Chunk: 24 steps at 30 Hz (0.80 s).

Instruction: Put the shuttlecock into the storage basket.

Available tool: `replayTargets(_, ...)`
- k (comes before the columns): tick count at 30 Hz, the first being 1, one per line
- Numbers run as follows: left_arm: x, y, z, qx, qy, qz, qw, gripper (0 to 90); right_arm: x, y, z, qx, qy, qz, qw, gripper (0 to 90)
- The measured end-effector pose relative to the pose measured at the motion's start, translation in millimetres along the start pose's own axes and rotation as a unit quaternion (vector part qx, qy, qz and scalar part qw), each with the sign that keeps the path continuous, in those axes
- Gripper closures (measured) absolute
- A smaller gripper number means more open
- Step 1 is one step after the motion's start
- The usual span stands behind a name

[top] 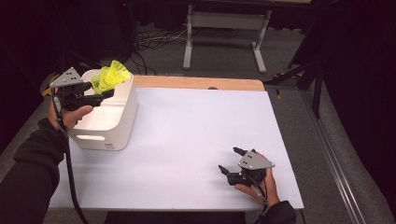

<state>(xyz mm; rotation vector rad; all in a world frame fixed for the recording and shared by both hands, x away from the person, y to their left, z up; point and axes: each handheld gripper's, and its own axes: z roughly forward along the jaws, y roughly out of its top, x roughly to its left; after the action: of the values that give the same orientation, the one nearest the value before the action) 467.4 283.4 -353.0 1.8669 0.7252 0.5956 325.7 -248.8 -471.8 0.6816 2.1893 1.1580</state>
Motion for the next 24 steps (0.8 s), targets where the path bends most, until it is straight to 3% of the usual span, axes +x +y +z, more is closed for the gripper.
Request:
replayTargets(6, 14.8, -0.7, 17.3, 0.042, 0.010, -0.006, 0.9990, 48.6, -3.2, -1.9, 4.3, 0.004, 0.004, 0.004, 1.0000, 19.5)
replayTargets(11, 26.7, -3.7, 32.1, 0.075, 0.045, -0.022, 0.9959, 50.0, -4.1, -3.2, 7.1, 0.008, 0.006, 0.005, 0.9999, 20.1)
replayTargets(17, 40.1, -12.1, 50.3, 0.145, 0.058, -0.038, 0.9870, 50.5, -3.5, -4.0, 8.7, 0.013, 0.007, 0.002, 0.9999, 20.1)
replayTargets(18, 40.1, -12.1, 50.3, 0.145, 0.058, -0.038, 0.9870, 50.5, -3.5, -4.0, 8.7, 0.013, 0.007, 0.002, 0.9999, 20.1)
replayTargets(20, 45.9, -15.5, 55.1, 0.167, 0.068, -0.046, 0.9826, 50.4, -3.2, -3.9, 9.0, 0.013, 0.008, 0.002, 0.9999, 20.1)
replayTargets(23, 48.0, -17.6, 58.4, 0.172, 0.071, -0.056, 0.9810, 50.1, -2.8, -3.9, 9.5, 0.014, 0.010, 0.000, 0.9998, 20.1)
replayTargets(24, 47.0, -18.3, 62.1, 0.185, 0.070, -0.053, 0.9788, 50.1, -2.1, -4.1, 10.2, 0.017, 0.012, -0.002, 0.9998, 20.1)
